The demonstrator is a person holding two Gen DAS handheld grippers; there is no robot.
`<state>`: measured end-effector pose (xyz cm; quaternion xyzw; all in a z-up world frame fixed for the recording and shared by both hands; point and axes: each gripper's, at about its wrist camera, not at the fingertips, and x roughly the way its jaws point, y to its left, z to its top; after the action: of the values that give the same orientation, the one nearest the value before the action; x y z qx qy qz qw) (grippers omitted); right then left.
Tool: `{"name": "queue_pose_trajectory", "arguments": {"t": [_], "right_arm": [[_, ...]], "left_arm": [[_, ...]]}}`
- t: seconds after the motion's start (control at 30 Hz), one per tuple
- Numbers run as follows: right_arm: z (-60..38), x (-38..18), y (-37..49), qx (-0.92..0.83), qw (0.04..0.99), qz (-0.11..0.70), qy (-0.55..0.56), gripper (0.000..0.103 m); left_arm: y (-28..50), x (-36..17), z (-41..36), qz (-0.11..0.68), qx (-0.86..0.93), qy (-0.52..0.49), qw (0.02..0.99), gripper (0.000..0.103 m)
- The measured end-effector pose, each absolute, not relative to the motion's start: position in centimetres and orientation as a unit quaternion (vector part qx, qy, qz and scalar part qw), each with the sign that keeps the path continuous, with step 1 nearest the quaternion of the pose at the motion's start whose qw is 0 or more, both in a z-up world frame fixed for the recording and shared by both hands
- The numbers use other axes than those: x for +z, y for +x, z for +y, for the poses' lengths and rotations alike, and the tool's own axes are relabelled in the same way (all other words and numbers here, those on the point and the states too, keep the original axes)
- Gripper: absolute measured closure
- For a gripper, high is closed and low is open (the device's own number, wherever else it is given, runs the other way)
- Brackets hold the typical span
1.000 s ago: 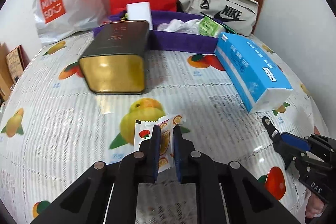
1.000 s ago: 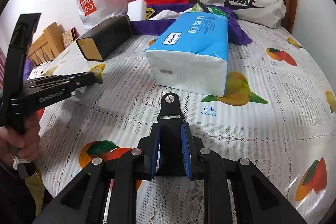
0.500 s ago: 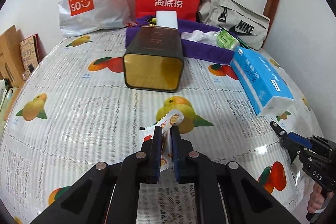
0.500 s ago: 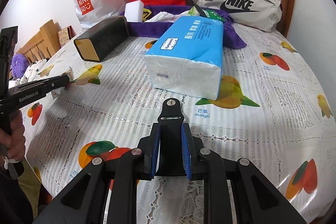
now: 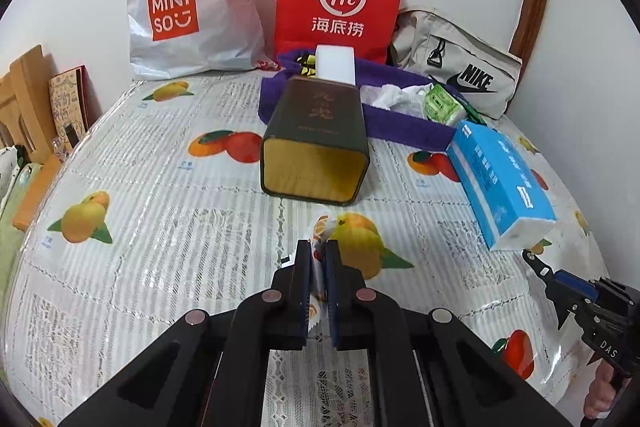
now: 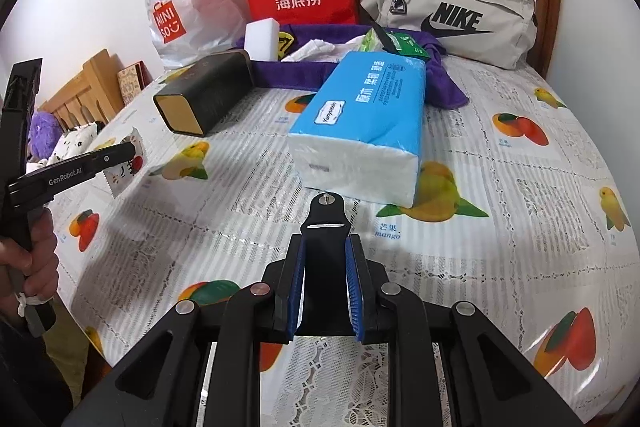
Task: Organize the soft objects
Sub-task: 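Carry the sachet in the left tool over the towel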
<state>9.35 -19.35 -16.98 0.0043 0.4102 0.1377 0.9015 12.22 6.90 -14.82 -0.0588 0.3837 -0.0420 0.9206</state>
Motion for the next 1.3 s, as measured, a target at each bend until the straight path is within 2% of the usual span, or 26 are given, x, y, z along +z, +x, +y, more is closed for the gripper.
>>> {"name": "queue_pose_trajectory", "arguments": {"t": [0.6, 1.3], "right_arm": [[-18.9, -12.3, 10.5, 0.153, 0.912, 0.380, 0.000, 0.082], [-19.6, -9.0, 19.1, 0.141, 0.924, 0.356, 0.001, 0.082]], "left_arm": [[14.5, -11.5, 7.8, 0.371, -0.035, -0.071, 0.925, 0.096], [21.1, -7.5, 8.0, 0.367, -0.037, -0.061, 0.928, 0.096]]}}
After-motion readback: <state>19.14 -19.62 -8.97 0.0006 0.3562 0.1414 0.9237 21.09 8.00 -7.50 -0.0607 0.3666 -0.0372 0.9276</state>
